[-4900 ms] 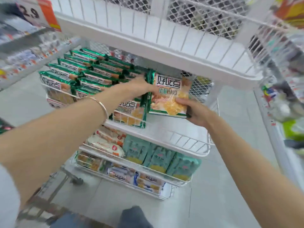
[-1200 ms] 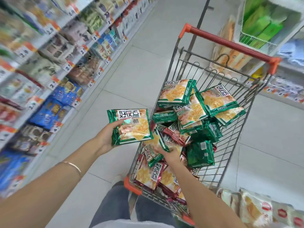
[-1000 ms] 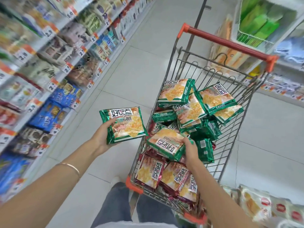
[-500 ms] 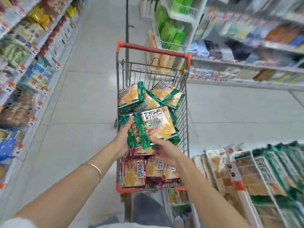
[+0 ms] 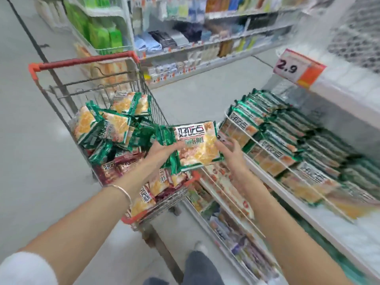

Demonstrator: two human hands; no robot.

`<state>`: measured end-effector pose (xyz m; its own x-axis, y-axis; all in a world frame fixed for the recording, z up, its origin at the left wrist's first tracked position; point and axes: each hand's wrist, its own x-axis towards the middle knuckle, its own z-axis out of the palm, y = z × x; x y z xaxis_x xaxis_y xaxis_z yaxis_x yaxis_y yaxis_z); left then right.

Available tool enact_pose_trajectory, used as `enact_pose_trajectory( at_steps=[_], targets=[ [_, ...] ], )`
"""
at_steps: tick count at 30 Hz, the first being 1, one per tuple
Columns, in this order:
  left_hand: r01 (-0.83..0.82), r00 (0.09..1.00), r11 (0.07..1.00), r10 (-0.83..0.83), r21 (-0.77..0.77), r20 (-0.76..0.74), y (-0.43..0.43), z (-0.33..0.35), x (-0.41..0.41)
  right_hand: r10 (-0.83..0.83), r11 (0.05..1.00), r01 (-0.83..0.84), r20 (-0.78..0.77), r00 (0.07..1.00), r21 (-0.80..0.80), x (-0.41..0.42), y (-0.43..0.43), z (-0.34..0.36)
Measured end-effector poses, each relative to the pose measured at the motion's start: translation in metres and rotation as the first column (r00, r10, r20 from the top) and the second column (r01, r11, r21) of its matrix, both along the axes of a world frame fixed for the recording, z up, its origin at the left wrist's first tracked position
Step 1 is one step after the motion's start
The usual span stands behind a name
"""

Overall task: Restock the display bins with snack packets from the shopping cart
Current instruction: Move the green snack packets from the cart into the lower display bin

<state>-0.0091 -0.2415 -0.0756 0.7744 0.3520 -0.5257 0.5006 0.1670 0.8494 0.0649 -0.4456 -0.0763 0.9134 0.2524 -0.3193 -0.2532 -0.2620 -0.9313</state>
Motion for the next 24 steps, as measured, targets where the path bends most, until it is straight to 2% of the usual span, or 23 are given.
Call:
enact_pose_trajectory(
  at_steps=[1, 3, 5, 8, 12, 14, 16, 18, 21, 24],
  targets=[
    [0.070, 0.998, 0.997, -0.070, -0.024, -0.002, -0.014, 0.005, 0.007, 0.063, 0.997, -0.061, 0.020, 0.998, -0.055, 0.003, -0.018, 0.009],
    [0.212, 0.977, 0.970, -0.211, -0.120, 0.025, -0.051, 0.014, 0.024, 0.118, 0.984, -0.123, -0.049, 0.992, -0.127, 0.007, -0.055, 0.019],
    [0.378, 0.925, 0.916, -0.371, -0.135, 0.076, -0.095, 0.024, 0.042, 0.123, 0.990, -0.129, -0.086, 0.989, -0.065, 0.005, -0.095, 0.026],
    [0.558, 0.824, 0.830, -0.555, 0.008, 0.112, -0.171, 0.031, 0.076, -0.063, 0.997, 0.066, -0.084, 0.994, 0.035, 0.004, -0.170, 0.037],
    [0.720, 0.650, 0.662, -0.749, 0.209, 0.128, -0.292, 0.066, 0.099, -0.273, 0.955, 0.274, -0.022, 0.962, 0.110, -0.005, -0.293, 0.052],
    [0.770, 0.567, 0.574, -0.816, 0.280, 0.114, -0.349, 0.076, 0.112, -0.308, 0.947, 0.303, 0.030, 0.951, 0.110, -0.015, -0.353, 0.058],
    [0.815, 0.466, 0.461, -0.881, 0.352, 0.076, -0.395, 0.079, 0.120, -0.331, 0.943, 0.329, 0.048, 0.942, 0.053, -0.018, -0.404, 0.052],
    [0.811, 0.405, 0.391, -0.912, 0.436, 0.065, -0.429, 0.067, 0.129, -0.365, 0.930, 0.367, 0.064, 0.929, -0.023, -0.017, -0.436, 0.037],
    [0.801, 0.336, 0.284, -0.942, 0.527, -0.003, -0.450, 0.051, 0.138, -0.429, 0.888, 0.445, 0.139, 0.893, -0.120, -0.019, -0.449, 0.012],
    [0.731, 0.307, 0.220, -0.952, 0.646, -0.023, -0.451, 0.044, 0.152, -0.433, 0.860, 0.486, 0.283, 0.856, -0.155, -0.022, -0.443, -0.001]
  ],
)
